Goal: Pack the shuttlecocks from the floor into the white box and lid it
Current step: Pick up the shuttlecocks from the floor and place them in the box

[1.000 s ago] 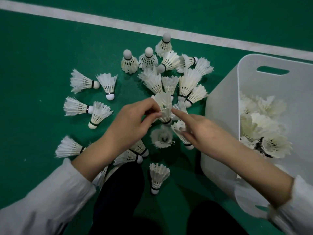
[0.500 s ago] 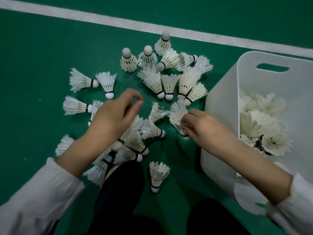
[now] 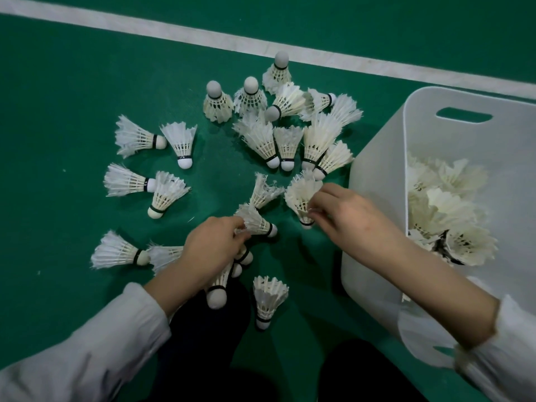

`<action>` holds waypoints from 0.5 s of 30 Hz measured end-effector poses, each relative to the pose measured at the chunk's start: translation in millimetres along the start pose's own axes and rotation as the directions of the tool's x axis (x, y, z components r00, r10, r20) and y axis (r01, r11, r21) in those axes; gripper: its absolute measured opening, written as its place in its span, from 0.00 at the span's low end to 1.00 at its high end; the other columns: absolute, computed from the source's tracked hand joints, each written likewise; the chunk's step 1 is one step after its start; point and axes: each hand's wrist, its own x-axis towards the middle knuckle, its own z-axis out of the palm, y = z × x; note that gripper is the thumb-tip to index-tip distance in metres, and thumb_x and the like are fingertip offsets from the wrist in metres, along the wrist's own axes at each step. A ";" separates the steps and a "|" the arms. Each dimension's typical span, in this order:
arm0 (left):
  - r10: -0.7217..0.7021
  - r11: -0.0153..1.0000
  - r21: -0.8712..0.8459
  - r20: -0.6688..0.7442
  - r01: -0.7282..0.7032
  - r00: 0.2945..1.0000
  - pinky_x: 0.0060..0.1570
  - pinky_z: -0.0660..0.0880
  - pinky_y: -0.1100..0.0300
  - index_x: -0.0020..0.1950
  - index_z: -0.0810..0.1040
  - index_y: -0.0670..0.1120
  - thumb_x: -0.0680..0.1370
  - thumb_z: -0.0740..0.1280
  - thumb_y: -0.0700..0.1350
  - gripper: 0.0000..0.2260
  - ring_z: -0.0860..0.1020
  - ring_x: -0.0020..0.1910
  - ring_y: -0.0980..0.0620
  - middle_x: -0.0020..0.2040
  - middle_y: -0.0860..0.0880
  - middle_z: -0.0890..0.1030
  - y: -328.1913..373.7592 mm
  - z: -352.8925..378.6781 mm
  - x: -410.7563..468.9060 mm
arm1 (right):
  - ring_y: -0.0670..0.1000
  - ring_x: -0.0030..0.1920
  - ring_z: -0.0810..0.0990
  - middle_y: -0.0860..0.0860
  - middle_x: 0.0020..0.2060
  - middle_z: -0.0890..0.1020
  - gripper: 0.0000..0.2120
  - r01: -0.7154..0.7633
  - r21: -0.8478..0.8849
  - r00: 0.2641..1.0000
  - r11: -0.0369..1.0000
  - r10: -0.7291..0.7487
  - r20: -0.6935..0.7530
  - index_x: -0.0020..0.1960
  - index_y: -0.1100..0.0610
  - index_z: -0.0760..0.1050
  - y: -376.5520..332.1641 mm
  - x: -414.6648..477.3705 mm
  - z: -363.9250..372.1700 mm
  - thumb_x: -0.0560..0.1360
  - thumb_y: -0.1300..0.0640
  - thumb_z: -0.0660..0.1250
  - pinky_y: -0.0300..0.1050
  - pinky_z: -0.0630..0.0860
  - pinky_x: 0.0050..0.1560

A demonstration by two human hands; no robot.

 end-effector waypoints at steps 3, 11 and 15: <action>0.034 0.997 -0.073 -0.093 -0.041 0.995 0.33 0.75 0.56 0.46 0.77 0.53 0.78 0.61 0.56 0.10 0.77 0.33 0.51 0.38 0.52 0.82 -0.7 -8.8 -5.9 | 0.57 0.41 0.77 0.56 0.43 0.77 0.04 -0.003 0.024 1.000 1.000 0.004 -0.026 0.45 0.62 0.76 -1.1 -0.9 -1.5 0.75 0.61 0.64 0.45 0.71 0.42; 0.182 0.938 -0.211 -0.376 -0.275 0.909 0.38 0.71 0.59 0.54 0.77 0.52 0.77 0.63 0.51 0.08 0.72 0.33 0.61 0.48 0.57 0.79 37.5 -62.4 -25.6 | 0.47 0.42 0.78 0.49 0.43 0.78 0.07 -0.095 0.289 0.946 0.953 0.176 -0.271 0.47 0.57 0.78 -12.5 -27.2 -47.1 0.75 0.57 0.63 0.44 0.77 0.45; 0.305 0.891 -0.182 -0.441 -0.417 0.844 0.36 0.74 0.58 0.51 0.77 0.54 0.77 0.63 0.53 0.07 0.73 0.36 0.64 0.48 0.58 0.79 66.9 -79.7 -31.5 | 0.46 0.44 0.80 0.44 0.42 0.78 0.05 -0.152 0.491 0.799 0.858 0.399 -0.449 0.45 0.49 0.77 -0.3 -55.4 -91.7 0.75 0.59 0.66 0.40 0.79 0.47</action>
